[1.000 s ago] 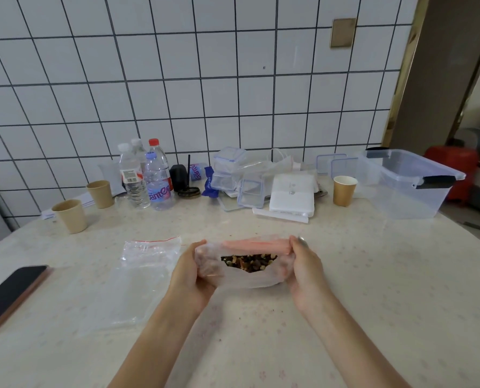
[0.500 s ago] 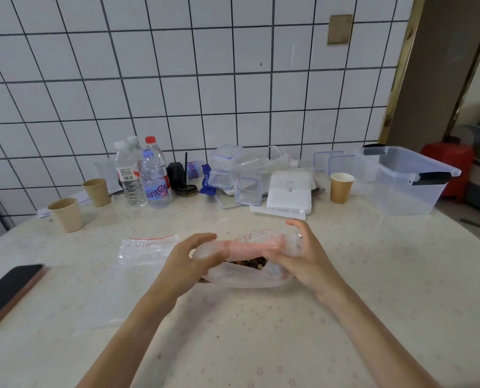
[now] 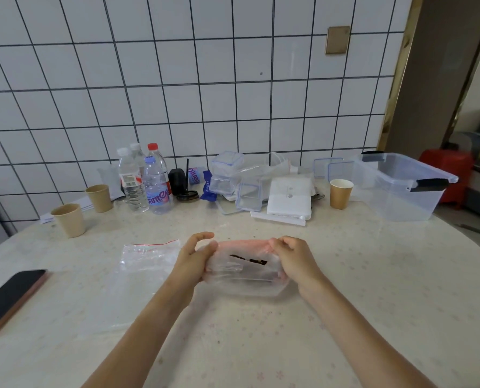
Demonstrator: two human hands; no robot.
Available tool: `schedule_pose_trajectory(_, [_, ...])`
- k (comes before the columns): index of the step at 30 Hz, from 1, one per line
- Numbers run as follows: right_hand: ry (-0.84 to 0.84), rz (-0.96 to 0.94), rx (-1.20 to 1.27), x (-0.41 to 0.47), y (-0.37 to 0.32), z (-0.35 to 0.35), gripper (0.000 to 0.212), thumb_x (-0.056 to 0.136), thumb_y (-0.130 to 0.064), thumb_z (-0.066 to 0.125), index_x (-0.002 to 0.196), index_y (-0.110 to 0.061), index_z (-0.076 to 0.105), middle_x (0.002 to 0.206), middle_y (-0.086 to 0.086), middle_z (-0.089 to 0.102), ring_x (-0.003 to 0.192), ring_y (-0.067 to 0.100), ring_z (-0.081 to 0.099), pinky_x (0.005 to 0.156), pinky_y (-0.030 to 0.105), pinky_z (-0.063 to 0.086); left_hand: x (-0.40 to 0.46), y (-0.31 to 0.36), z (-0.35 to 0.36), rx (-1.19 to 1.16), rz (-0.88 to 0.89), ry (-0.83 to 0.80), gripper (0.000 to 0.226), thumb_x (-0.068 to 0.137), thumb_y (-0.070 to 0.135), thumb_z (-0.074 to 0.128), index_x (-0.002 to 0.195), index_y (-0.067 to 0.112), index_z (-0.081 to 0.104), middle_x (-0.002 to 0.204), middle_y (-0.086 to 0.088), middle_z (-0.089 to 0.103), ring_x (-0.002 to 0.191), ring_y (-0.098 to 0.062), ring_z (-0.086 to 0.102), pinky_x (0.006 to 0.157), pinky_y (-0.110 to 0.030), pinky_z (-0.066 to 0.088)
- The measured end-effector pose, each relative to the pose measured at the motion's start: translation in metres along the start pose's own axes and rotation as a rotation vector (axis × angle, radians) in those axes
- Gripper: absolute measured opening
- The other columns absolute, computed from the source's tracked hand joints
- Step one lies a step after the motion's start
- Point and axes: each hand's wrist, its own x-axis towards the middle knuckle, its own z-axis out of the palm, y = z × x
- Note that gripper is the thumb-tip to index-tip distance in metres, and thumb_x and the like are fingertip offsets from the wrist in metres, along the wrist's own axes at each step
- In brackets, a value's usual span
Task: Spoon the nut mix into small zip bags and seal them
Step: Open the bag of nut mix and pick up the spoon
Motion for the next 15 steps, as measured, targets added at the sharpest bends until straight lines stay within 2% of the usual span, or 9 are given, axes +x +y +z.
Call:
schedule_pose_trajectory(2, [-0.015, 0.223, 0.218, 0.0, -0.005, 0.004, 0.028, 0.102, -0.025, 0.062, 0.078, -0.012, 0.061, 0.073, 0.004, 0.061, 0.062, 0.02, 0.064, 0.054, 0.026, 0.048, 0.002, -0.004, 0.002, -0.179, -0.097, -0.056, 0.018, 0.106, 0.02, 0.054, 0.115, 0.027, 0.068, 0.09, -0.007, 0.072, 0.074, -0.02, 0.065, 0.061, -0.03, 0.053])
schedule_pose_trajectory(4, [-0.027, 0.421, 0.427, -0.001, -0.008, 0.006, 0.031, 0.1, -0.023, 0.067, 0.079, -0.013, 0.045, 0.082, 0.007, 0.064, 0.087, 0.03, 0.07, 0.079, 0.037, 0.057, 0.002, -0.006, 0.003, -0.323, -0.179, -0.126, 0.018, 0.107, 0.015, 0.05, 0.112, 0.021, 0.066, 0.088, -0.007, 0.072, 0.073, -0.02, 0.066, 0.061, -0.03, 0.055])
schedule_pose_trajectory(5, [-0.04, 0.474, 0.525, 0.0, -0.006, 0.007, 0.026, 0.099, -0.02, 0.069, 0.088, -0.014, 0.046, 0.087, 0.01, 0.068, 0.093, 0.032, 0.07, 0.089, 0.044, 0.058, 0.002, -0.007, 0.003, -0.364, -0.201, -0.15, 0.017, 0.106, 0.013, 0.051, 0.111, 0.021, 0.066, 0.089, -0.007, 0.073, 0.074, -0.02, 0.067, 0.062, -0.03, 0.056])
schedule_pose_trajectory(6, [-0.049, 0.498, 0.628, -0.001, -0.007, 0.006, 0.022, 0.098, -0.017, 0.069, 0.106, -0.016, 0.049, 0.093, 0.013, 0.071, 0.092, 0.032, 0.07, 0.092, 0.047, 0.059, 0.001, -0.007, 0.003, -0.369, -0.208, -0.159, 0.017, 0.105, 0.013, 0.053, 0.111, 0.021, 0.067, 0.093, -0.008, 0.074, 0.077, -0.021, 0.069, 0.063, -0.03, 0.058])
schedule_pose_trajectory(8, [-0.095, 0.476, 0.699, -0.003, -0.004, -0.001, 0.058, 0.099, -0.016, 0.068, 0.145, -0.024, 0.033, 0.106, 0.016, 0.072, 0.081, 0.029, 0.071, 0.075, 0.042, 0.062, -0.003, -0.008, -0.002, -0.254, -0.171, -0.109, 0.017, 0.102, 0.02, 0.06, 0.116, 0.022, 0.07, 0.102, -0.009, 0.076, 0.084, -0.021, 0.071, 0.068, -0.032, 0.061])
schedule_pose_trajectory(9, [-0.105, 0.436, 0.631, -0.006, -0.004, -0.005, 0.066, 0.098, -0.019, 0.069, 0.151, -0.019, 0.03, 0.113, 0.016, 0.072, 0.081, 0.028, 0.072, 0.072, 0.04, 0.062, -0.006, -0.008, -0.005, -0.155, -0.138, -0.064, 0.018, 0.099, 0.027, 0.065, 0.117, 0.026, 0.071, 0.108, -0.008, 0.076, 0.088, -0.02, 0.073, 0.071, -0.034, 0.062])
schedule_pose_trajectory(11, [-0.098, 0.352, 0.366, -0.01, -0.003, -0.015, 0.055, 0.09, -0.034, 0.076, 0.13, -0.005, 0.051, 0.12, 0.016, 0.071, 0.092, 0.032, 0.075, 0.083, 0.048, 0.063, -0.014, -0.004, -0.012, 0.07, -0.053, 0.011, 0.03, 0.091, 0.046, 0.074, 0.116, 0.031, 0.068, 0.113, -0.003, 0.074, 0.095, -0.018, 0.074, 0.074, -0.035, 0.063])
schedule_pose_trajectory(12, [-0.082, 0.315, 0.236, -0.013, -0.003, -0.02, 0.053, 0.084, -0.044, 0.079, 0.115, -0.008, 0.057, 0.113, 0.014, 0.074, 0.092, 0.032, 0.076, 0.08, 0.051, 0.064, -0.019, -0.002, -0.015, 0.201, -0.006, 0.06, 0.04, 0.087, 0.056, 0.075, 0.116, 0.031, 0.064, 0.112, 0.001, 0.071, 0.097, -0.018, 0.073, 0.076, -0.036, 0.063])
schedule_pose_trajectory(15, [-0.037, 0.229, -0.095, -0.025, -0.006, -0.033, 0.076, 0.062, -0.079, 0.066, 0.1, -0.013, 0.056, 0.083, -0.007, 0.071, 0.066, 0.022, 0.074, 0.054, 0.033, 0.059, -0.024, 0.005, -0.021, 0.665, 0.068, 0.221, 0.061, 0.082, 0.079, 0.061, 0.108, 0.023, 0.057, 0.103, 0.009, 0.063, 0.098, -0.017, 0.064, 0.084, -0.036, 0.051])
